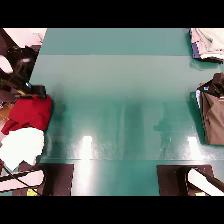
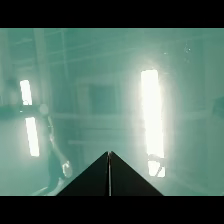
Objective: Fold the shirts.
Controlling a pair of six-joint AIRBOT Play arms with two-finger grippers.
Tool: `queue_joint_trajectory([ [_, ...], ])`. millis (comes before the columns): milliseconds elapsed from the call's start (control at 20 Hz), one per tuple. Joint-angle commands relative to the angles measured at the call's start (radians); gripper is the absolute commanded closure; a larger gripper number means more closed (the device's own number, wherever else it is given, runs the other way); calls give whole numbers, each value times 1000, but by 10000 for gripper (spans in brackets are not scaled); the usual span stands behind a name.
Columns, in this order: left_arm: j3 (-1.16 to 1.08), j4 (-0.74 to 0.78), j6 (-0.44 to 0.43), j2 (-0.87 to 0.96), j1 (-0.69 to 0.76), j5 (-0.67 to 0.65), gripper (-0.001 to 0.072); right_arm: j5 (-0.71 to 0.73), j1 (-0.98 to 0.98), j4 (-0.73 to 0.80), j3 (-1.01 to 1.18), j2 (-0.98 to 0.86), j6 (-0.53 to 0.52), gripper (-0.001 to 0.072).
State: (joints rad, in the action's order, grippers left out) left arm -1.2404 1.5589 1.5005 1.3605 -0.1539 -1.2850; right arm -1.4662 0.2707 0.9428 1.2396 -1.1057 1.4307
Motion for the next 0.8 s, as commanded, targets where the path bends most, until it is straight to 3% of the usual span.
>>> queue_joint_trajectory([
  [0,168,32,20,0,-29,175,142,0,-1,-1,1,0,0,695],
  [50,171,32,19,5,-29,179,232,0,-1,-2,1,0,0,696],
  [200,171,40,21,6,-30,205,231,0,-1,-2,0,0,0,696],
  [250,171,40,22,6,-29,209,380,0,-1,-2,1,0,0,696],
  [300,171,39,18,6,-30,208,635,0,-1,-2,1,0,0,696],
  [350,171,39,19,6,-29,209,676,0,-1,-2,1,0,0,696],
  [550,80,-17,-9,-19,-15,200,684,5,-1,-11,1,4,0,696],
  [750,-201,-126,-194,-130,135,185,684,129,-1,-11,1,82,0,696],
])
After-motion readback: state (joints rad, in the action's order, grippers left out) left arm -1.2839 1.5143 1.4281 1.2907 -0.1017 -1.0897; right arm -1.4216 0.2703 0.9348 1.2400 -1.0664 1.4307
